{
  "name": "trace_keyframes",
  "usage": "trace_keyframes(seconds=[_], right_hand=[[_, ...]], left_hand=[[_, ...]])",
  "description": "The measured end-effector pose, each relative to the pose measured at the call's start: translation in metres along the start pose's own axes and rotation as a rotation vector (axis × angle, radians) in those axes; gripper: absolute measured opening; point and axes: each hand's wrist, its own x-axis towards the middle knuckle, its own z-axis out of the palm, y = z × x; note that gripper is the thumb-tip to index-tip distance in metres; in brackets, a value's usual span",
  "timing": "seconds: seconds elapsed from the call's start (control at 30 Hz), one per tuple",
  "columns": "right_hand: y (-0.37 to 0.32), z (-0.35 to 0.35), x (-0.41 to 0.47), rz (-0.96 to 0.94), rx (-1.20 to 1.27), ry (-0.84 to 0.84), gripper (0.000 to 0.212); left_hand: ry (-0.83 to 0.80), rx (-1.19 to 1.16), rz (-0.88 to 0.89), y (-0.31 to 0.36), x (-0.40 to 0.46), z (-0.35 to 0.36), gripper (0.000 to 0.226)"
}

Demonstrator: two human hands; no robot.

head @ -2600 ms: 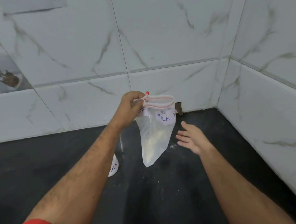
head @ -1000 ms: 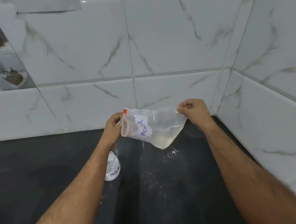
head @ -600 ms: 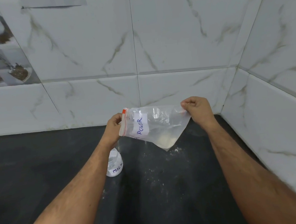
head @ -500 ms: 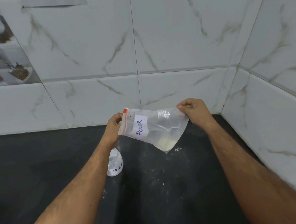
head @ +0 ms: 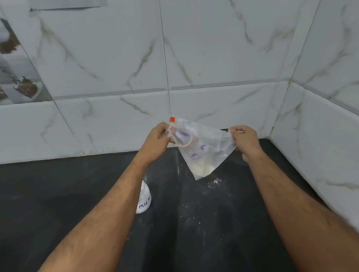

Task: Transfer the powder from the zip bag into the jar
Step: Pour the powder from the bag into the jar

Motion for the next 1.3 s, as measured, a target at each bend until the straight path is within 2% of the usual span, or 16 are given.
trace_keyframes(seconds=[0.13,0.17,0.27,0.33,0.4,0.5,0.6,0.7,0.77,0.9,0.97,1.07,1.17,1.3], right_hand=[[0.015,0.003,-0.007,0.101,0.024,0.035,0.042],[0.017,0.004,-0.013,0.101,0.025,0.080,0.042],[0.029,0.007,-0.038,0.082,0.058,0.208,0.015],[0.042,0.012,-0.062,0.105,0.116,0.145,0.020],[0.055,0.019,-0.094,0.237,0.235,0.011,0.034],[0.077,0.039,-0.139,0.466,0.508,-0.288,0.054],[0.087,0.067,-0.161,0.572,0.614,-0.519,0.072],[0.082,0.092,-0.156,0.670,0.901,-0.512,0.103],[0.073,0.101,-0.148,0.705,1.146,-0.441,0.115],[0.060,0.107,-0.123,0.600,1.519,-0.345,0.125],[0.054,0.106,-0.110,0.473,1.596,-0.308,0.112],[0.047,0.103,-0.098,0.348,1.558,-0.277,0.079],[0.040,0.104,-0.098,0.326,1.461,-0.330,0.079],[0.024,0.110,-0.104,0.287,1.322,-0.384,0.088]], left_hand=[[-0.033,0.153,0.051,0.021,0.011,0.018,0.019],[-0.031,0.211,0.058,0.025,0.014,0.023,0.017],[-0.012,0.391,0.085,0.033,0.018,0.035,0.017],[0.001,0.472,0.100,0.037,0.019,0.041,0.022],[0.022,0.554,0.109,0.043,0.022,0.047,0.023],[0.042,0.666,0.139,0.053,0.025,0.055,0.014],[0.027,0.686,0.164,0.063,0.028,0.061,0.012],[-0.014,0.624,0.148,0.072,0.031,0.062,0.025],[-0.040,0.565,0.125,0.077,0.032,0.058,0.029],[-0.133,0.393,0.031,0.073,0.023,0.035,0.025],[-0.169,0.351,0.006,0.061,0.011,0.016,0.021],[-0.163,0.249,-0.015,0.041,-0.009,-0.016,0.031],[-0.119,0.179,-0.046,0.014,-0.026,-0.044,0.044],[-0.027,0.077,-0.069,-0.020,-0.045,-0.074,0.034]])
